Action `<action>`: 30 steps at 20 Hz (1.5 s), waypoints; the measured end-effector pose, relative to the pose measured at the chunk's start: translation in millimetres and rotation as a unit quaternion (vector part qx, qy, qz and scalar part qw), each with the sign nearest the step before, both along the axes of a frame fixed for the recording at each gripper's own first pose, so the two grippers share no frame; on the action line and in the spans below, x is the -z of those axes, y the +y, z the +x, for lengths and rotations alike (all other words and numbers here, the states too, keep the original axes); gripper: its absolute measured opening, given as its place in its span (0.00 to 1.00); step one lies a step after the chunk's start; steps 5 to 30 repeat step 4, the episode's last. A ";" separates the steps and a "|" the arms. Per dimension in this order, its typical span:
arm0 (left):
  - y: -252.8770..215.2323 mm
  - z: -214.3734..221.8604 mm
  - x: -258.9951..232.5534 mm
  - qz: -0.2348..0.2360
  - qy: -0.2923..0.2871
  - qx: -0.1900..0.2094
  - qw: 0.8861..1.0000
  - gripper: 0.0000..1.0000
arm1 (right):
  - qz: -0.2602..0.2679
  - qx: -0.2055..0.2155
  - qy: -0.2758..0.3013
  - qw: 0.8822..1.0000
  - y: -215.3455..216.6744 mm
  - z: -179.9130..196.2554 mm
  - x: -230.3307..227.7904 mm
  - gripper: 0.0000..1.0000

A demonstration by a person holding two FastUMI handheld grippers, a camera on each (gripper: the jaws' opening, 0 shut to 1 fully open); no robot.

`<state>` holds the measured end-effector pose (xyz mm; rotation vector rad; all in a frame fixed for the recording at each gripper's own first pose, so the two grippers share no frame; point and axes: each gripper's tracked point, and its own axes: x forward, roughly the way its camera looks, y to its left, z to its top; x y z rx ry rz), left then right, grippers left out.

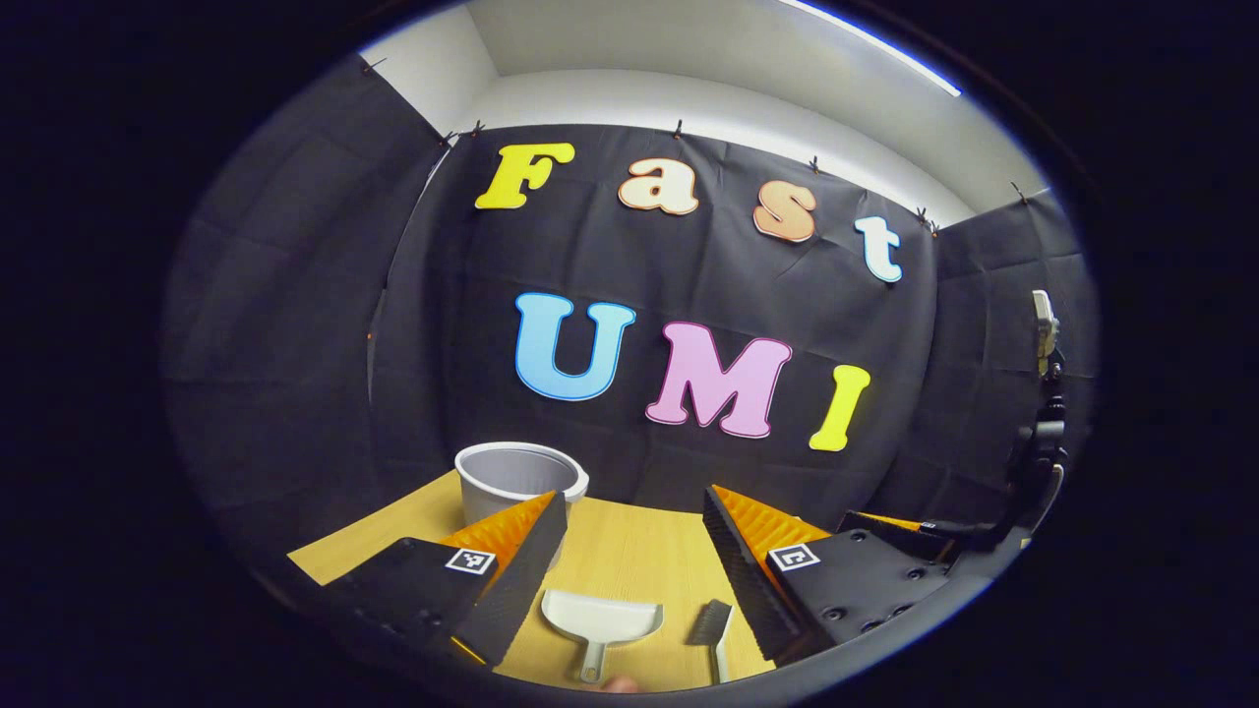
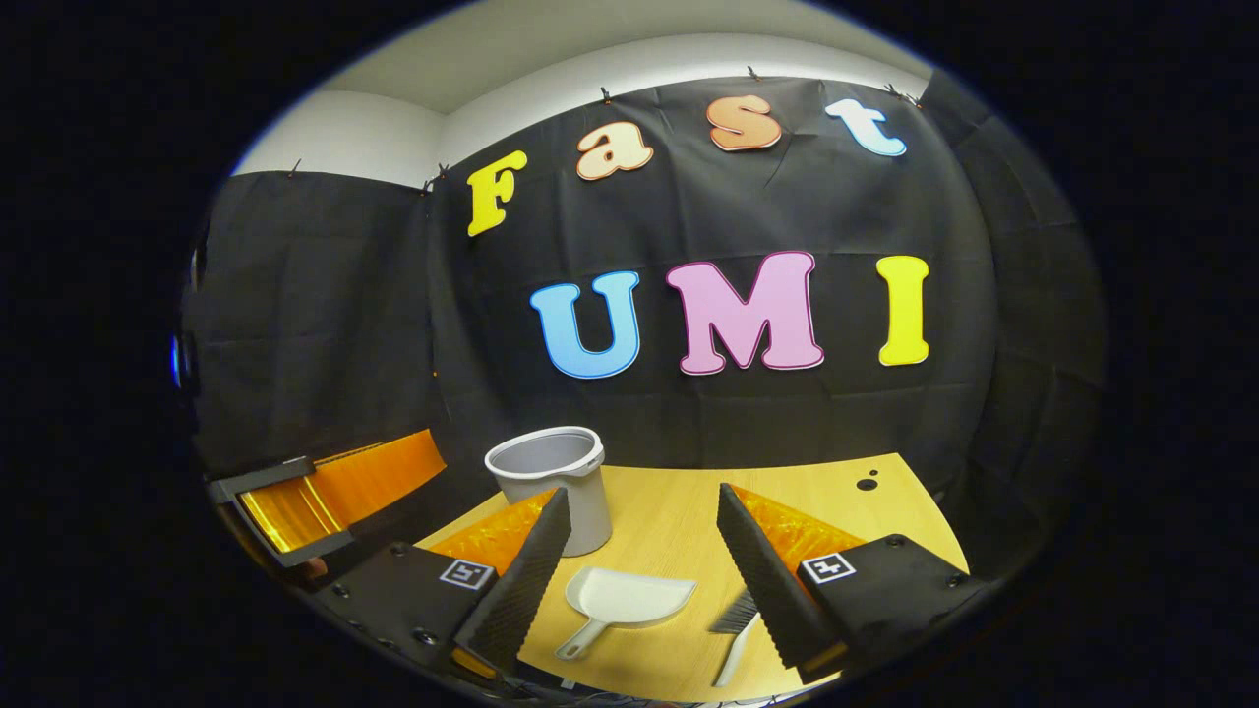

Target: Pick up the small broom and dustpan from the desktop, sweep the trash into the dustpan with the broom, and then empty the trash into the garbage bin.

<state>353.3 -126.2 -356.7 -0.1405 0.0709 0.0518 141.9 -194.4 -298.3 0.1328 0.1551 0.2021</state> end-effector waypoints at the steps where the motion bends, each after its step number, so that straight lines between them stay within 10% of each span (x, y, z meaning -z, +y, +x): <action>1: 3.7 -1.6 2.4 0.000 0.000 -0.005 1.000 0.82 | -0.001 -0.003 -0.001 1.000 1.3 -1.7 -1.9 0.97; 30: 8.4 -6.5 2.7 0.005 0.000 -0.013 1.000 0.82 | -0.004 -0.016 -0.001 1.000 11.3 -10.4 -2.3 0.97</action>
